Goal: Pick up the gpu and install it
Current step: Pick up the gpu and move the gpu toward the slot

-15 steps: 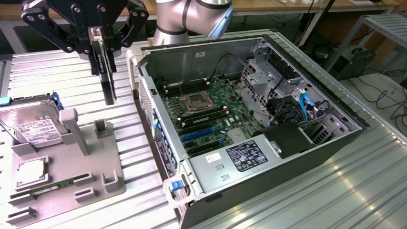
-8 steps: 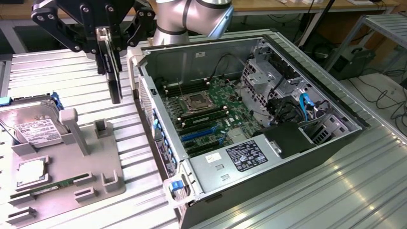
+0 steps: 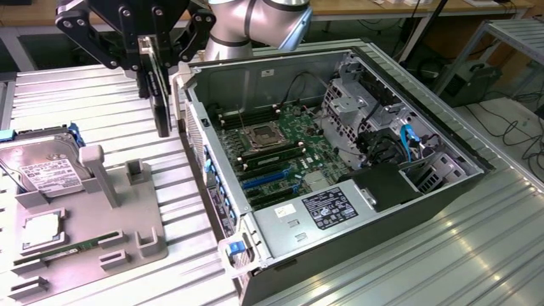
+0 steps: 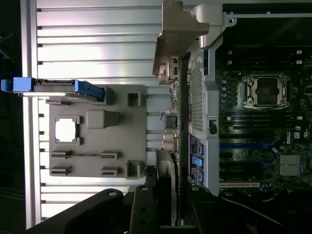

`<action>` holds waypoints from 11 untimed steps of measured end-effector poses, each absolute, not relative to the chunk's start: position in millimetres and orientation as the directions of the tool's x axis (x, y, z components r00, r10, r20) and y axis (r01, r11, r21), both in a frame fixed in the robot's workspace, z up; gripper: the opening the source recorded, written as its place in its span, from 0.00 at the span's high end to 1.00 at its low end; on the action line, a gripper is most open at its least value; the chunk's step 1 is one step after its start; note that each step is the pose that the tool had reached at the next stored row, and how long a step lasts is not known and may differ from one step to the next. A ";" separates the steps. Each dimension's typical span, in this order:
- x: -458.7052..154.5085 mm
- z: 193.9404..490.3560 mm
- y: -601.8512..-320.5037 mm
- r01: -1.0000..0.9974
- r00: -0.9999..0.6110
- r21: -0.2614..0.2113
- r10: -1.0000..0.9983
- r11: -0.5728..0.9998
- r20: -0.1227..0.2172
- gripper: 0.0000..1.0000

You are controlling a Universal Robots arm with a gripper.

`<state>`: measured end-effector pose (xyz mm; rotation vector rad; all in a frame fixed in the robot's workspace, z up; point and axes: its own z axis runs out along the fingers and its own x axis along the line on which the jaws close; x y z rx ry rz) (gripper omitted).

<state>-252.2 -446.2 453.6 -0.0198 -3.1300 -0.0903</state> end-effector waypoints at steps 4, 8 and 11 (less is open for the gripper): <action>-248.7 453.4 -446.2 0.013 -1.000 0.058 0.012 0.998 0.011 0.72; -244.5 453.3 -446.2 0.013 -1.000 0.058 0.012 0.998 0.011 0.72; -241.6 453.2 -446.2 0.013 -1.000 0.058 0.012 0.998 0.011 0.72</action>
